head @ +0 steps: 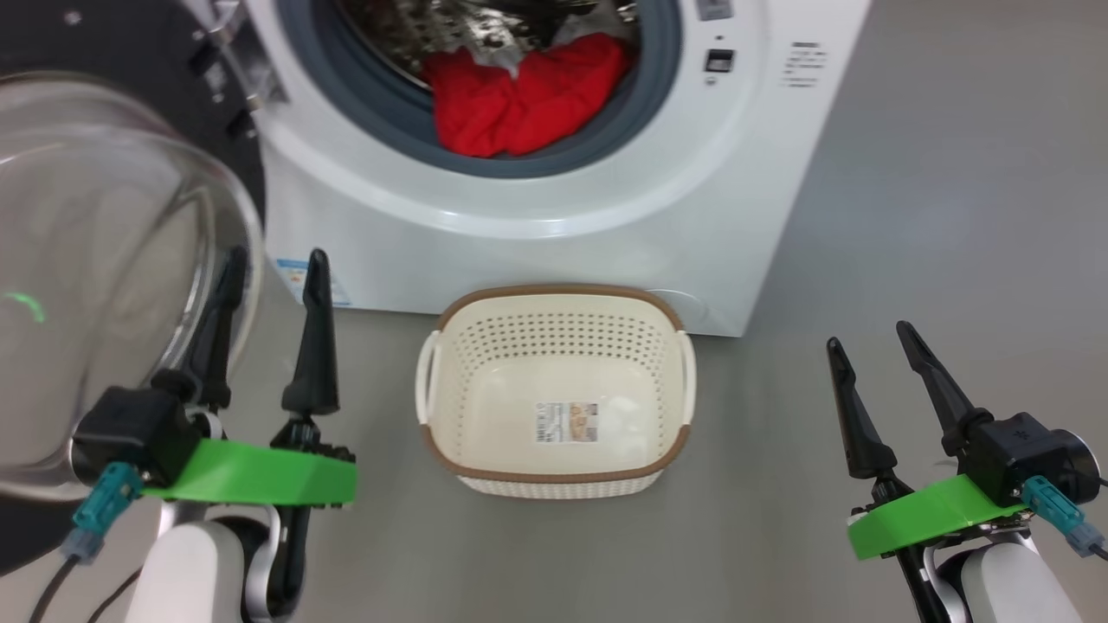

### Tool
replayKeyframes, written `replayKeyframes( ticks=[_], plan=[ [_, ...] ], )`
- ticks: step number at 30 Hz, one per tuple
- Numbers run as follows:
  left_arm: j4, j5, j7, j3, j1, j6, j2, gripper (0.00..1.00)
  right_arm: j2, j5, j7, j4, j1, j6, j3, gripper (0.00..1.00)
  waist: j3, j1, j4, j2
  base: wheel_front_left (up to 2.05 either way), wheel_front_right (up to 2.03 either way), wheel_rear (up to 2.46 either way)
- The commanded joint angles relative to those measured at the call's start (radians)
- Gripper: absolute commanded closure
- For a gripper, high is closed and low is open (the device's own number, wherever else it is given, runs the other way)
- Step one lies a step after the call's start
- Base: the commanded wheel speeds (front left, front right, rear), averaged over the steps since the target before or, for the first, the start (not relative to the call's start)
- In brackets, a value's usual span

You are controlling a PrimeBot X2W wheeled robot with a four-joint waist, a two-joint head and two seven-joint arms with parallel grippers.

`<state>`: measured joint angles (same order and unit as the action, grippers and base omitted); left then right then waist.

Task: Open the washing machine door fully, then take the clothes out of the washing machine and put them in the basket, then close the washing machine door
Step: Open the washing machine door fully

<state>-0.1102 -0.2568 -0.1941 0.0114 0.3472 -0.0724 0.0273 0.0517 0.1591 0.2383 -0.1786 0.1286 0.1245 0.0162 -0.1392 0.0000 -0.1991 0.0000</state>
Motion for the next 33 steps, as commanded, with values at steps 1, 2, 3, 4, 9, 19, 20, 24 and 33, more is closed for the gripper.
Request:
replayKeyframes(
  ticks=[1, 2, 3, 4, 9, 19, 20, 24, 33],
  plan=[
    [0.032, -0.003, 0.005, -0.024, -0.006, -0.011, 0.03, 0.0, -0.001, 0.005, 0.013, 0.022, 0.033, 0.006, -0.019, 0.0, 0.011, 0.0, 0.059, 0.0, 0.0, 0.0, 0.0],
    [0.035, -0.006, 0.009, -0.022, -0.016, -0.012, 0.031, 0.0, -0.001, 0.006, 0.015, 0.022, 0.032, 0.006, -0.016, 0.0, 0.013, 0.0, 0.072, 0.0, 0.0, 0.0, 0.0],
    [0.038, -0.008, 0.012, -0.021, -0.026, -0.013, 0.033, 0.0, -0.001, 0.007, 0.017, 0.022, 0.031, 0.006, -0.012, 0.0, 0.016, 0.0, 0.084, 0.0, 0.0, 0.0, 0.0],
    [0.041, -0.01, 0.014, -0.02, -0.037, -0.014, 0.035, 0.0, -0.001, 0.009, 0.018, 0.023, 0.028, 0.006, -0.009, 0.0, 0.02, 0.0, 0.096, 0.0, 0.0, 0.0, 0.0],
    [0.05, -0.014, 0.014, -0.032, -0.096, -0.004, 0.048, 0.0, -0.001, 0.018, 0.022, 0.043, 0.012, 0.006, 0.0, 0.0, 0.034, 0.0, 0.155, 0.0, 0.0, 0.0, 0.0],
    [0.101, -0.027, 0.004, -0.047, -0.236, 0.03, 0.045, 0.0, -0.001, 0.044, 0.023, 0.106, -0.062, 0.006, -0.002, 0.0, 0.07, 0.0, 0.227, 0.0, 0.0, 0.0, 0.0],
    [0.104, -0.031, 0.002, -0.048, -0.246, 0.031, 0.044, 0.0, -0.001, 0.044, 0.023, 0.11, -0.072, 0.006, -0.004, 0.0, 0.074, 0.0, 0.23, 0.0, 0.0, 0.0, 0.0],
    [0.109, -0.028, -0.003, -0.044, -0.281, 0.037, 0.045, 0.0, -0.001, 0.044, 0.023, 0.119, -0.098, 0.006, 0.002, 0.0, 0.092, 0.0, 0.241, 0.0, 0.0, 0.0, 0.0],
    [0.088, -0.014, -0.012, -0.038, -0.33, 0.043, 0.061, 0.0, -0.001, 0.05, 0.023, 0.137, -0.15, 0.006, 0.013, 0.0, 0.134, 0.0, 0.24, 0.0, 0.0, 0.0, 0.0]
  ],
)
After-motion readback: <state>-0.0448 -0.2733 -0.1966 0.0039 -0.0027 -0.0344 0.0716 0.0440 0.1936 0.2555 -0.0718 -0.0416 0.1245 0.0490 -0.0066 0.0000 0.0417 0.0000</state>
